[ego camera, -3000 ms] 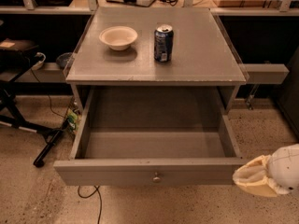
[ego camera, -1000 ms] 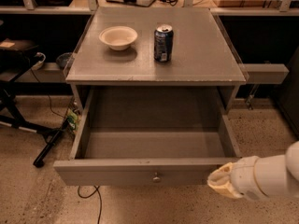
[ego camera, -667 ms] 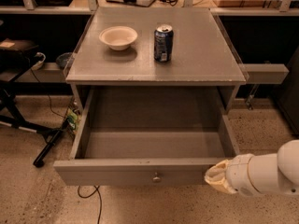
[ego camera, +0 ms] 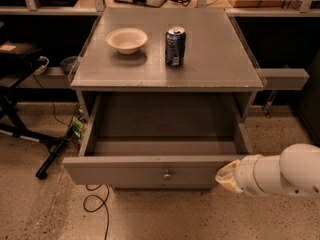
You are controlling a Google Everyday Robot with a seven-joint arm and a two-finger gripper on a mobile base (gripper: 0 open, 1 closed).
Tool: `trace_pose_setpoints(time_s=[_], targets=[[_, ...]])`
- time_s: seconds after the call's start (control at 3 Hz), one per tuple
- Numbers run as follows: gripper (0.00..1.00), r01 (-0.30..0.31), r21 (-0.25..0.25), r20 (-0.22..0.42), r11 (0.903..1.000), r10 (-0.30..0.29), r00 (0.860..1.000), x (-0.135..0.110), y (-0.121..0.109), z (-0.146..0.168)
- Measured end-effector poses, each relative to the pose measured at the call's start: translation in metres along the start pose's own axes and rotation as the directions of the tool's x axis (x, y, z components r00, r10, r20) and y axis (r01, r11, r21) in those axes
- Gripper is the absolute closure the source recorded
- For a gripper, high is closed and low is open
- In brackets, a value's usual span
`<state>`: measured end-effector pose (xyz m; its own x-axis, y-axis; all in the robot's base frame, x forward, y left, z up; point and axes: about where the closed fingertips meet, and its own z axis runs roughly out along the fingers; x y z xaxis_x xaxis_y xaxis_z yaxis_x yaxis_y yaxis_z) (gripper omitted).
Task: Close top drawer
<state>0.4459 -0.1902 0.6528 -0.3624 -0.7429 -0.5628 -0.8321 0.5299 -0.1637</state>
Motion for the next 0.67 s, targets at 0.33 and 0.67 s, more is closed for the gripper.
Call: trace_pose_setpoints(time_s=[0.33,0.67], targets=[[1.0,0.0,0.0,0.0,1.0,0.0,1.0,0.0,0.0,0.0],[1.0,-0.004,0.023,0.029,0.9997,0.003,1.0,-0.005,-0.015,0.009]])
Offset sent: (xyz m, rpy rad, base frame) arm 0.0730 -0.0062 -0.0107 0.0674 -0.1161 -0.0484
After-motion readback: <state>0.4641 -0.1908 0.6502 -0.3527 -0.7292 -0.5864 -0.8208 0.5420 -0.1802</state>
